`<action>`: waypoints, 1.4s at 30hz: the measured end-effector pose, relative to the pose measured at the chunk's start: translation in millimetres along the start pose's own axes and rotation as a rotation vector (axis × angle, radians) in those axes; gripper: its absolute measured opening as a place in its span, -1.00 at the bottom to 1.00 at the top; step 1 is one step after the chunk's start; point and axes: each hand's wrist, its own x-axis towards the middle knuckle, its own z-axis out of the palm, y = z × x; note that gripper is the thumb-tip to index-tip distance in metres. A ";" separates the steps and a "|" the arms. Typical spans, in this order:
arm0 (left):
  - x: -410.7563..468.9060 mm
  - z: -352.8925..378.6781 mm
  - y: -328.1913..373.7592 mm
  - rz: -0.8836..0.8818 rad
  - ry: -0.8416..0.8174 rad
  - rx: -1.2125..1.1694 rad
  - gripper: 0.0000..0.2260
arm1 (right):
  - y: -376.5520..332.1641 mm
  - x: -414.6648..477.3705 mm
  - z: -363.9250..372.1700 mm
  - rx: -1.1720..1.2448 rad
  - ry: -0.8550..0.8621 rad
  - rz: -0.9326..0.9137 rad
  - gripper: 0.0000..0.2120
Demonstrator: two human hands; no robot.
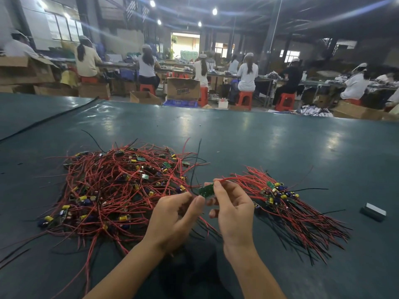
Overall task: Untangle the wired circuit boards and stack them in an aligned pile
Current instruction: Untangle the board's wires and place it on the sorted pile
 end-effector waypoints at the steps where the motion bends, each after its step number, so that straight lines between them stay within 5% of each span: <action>1: -0.2 2.5 -0.5 -0.093 -0.034 -0.103 -0.51 | 1.0 -2.2 1.9 -0.006 -0.020 0.006 -0.84; 5: 1.5 7.8 -0.1 -0.205 -0.084 -0.378 -0.63 | 5.4 -11.3 12.0 0.042 -0.071 0.093 -0.77; 12: 4.1 10.1 -1.0 -0.284 -0.033 -0.480 -0.71 | 11.0 -10.5 16.7 0.187 -0.020 0.309 -0.80; 19: 2.5 9.8 -5.7 -0.265 0.090 -0.338 -0.46 | 5.7 -0.3 10.7 0.188 0.115 0.367 -0.80; 25: 1.5 12.6 -5.0 -0.239 0.067 -0.274 -0.49 | 0.2 1.4 8.4 0.185 0.111 0.363 -0.73; 31: 0.9 13.4 -4.7 -0.200 0.045 -0.254 -0.52 | -2.9 7.1 3.9 0.290 0.185 0.382 -0.91; 42: 1.8 8.8 -9.5 -0.177 0.015 -0.251 -0.49 | -9.1 22.8 -11.3 0.467 0.176 0.433 -0.79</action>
